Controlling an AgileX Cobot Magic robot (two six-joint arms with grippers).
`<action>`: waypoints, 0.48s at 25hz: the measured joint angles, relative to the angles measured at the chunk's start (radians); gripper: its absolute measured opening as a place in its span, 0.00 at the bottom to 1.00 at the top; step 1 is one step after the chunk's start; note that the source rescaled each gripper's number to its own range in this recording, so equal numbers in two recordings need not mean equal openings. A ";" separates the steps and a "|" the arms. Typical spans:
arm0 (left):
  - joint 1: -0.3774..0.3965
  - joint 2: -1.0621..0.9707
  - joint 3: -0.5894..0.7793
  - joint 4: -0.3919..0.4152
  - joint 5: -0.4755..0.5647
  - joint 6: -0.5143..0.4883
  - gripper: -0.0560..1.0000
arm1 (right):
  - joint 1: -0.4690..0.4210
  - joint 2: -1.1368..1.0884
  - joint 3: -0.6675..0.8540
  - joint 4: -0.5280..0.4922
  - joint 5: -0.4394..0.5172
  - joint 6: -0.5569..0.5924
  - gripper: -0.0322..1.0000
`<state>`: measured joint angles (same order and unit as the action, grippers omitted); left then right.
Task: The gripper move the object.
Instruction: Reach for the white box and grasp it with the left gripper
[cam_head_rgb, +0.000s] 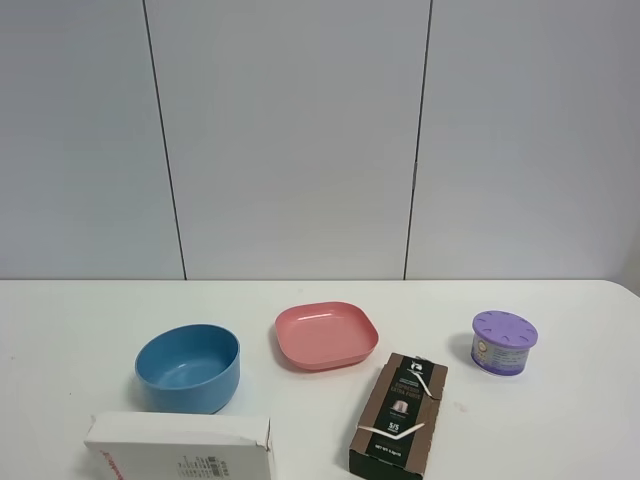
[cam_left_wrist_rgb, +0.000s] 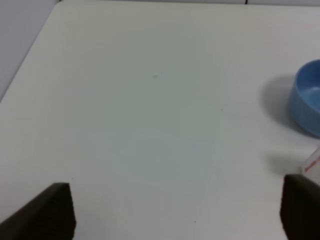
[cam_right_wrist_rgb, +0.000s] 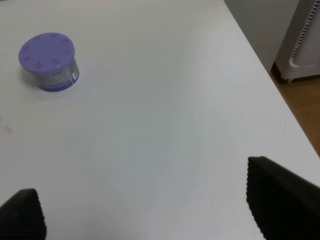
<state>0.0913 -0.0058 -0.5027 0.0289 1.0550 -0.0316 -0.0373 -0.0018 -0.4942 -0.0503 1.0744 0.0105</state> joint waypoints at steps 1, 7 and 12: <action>0.000 0.000 0.000 0.000 0.000 0.000 1.00 | 0.000 0.000 0.000 0.000 0.000 0.000 1.00; 0.000 0.000 0.000 0.000 0.000 0.000 1.00 | 0.000 0.000 0.000 0.000 0.000 0.000 1.00; 0.000 0.000 0.000 0.000 0.000 0.000 1.00 | 0.000 0.000 0.000 0.000 0.000 0.000 1.00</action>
<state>0.0913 -0.0058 -0.5027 0.0289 1.0550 -0.0316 -0.0373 -0.0018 -0.4942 -0.0503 1.0744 0.0105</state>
